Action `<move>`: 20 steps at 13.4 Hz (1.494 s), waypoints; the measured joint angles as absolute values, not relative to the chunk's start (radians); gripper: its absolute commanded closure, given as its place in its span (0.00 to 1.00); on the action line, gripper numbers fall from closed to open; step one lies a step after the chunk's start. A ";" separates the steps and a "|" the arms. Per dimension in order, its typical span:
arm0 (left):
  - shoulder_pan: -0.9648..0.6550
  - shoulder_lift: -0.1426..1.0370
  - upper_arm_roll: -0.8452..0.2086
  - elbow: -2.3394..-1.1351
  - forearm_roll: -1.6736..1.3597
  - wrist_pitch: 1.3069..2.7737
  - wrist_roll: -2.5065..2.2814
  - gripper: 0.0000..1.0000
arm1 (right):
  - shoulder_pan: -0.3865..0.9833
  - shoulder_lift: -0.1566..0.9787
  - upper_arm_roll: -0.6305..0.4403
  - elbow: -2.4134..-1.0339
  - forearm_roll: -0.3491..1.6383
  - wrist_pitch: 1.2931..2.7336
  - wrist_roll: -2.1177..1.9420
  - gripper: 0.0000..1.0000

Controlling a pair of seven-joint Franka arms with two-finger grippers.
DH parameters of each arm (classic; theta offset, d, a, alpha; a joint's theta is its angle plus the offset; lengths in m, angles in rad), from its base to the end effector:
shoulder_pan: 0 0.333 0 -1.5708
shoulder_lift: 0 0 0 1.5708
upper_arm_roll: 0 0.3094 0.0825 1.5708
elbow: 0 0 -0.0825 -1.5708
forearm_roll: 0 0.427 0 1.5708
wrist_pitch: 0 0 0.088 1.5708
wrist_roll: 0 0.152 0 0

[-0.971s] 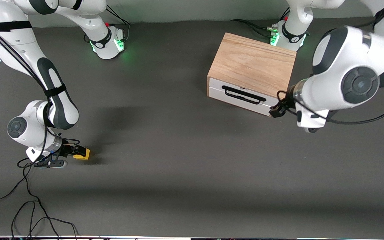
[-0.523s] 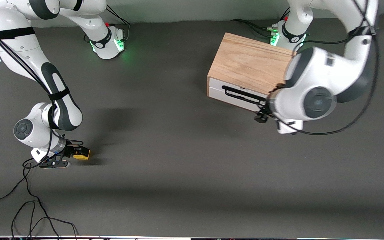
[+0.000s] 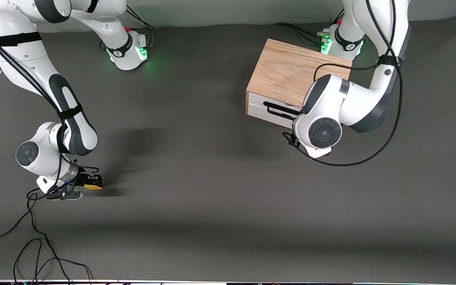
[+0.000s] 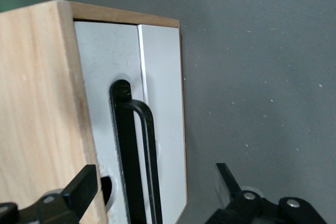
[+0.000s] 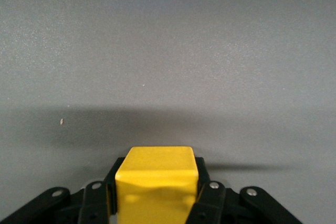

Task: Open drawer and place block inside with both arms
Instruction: 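Lift the cube with the right gripper while the left gripper hooks the handle, then pull the drawer handle outward with the left gripper, opening the drawer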

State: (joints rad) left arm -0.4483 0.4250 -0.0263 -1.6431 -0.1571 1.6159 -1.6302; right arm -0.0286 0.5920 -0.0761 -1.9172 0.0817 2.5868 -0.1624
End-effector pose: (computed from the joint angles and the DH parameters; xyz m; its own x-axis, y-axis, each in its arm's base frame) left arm 0.5511 -0.3082 0.2764 0.3339 0.9347 -0.1220 0.8232 -0.3522 -0.4454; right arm 0.6563 -0.0697 0.1044 0.9968 0.0048 0.0800 0.0043 -1.0000 0.0070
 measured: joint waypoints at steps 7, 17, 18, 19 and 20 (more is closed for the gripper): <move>-0.468 0.474 -0.028 -1.701 -0.158 1.688 -1.639 0.01 | -0.028 0.445 -0.076 -1.812 0.082 2.282 -0.162 0.84; -0.484 0.526 -0.029 -1.704 -0.158 1.750 -1.641 0.01 | -0.028 0.161 -0.084 -1.465 0.036 1.558 -0.162 0.84; -0.485 0.525 -0.029 -1.703 -0.158 1.770 -1.641 0.01 | -0.028 0.148 -0.084 -1.463 0.033 1.548 -0.162 0.84; -0.485 0.525 -0.029 -1.703 -0.158 1.796 -1.641 0.01 | -0.028 0.143 -0.084 -1.464 0.033 1.546 -0.161 0.84; -0.485 0.523 -0.029 -1.703 -0.158 1.824 -1.641 0.01 | -0.028 0.144 -0.084 -1.467 0.033 1.546 -0.154 0.84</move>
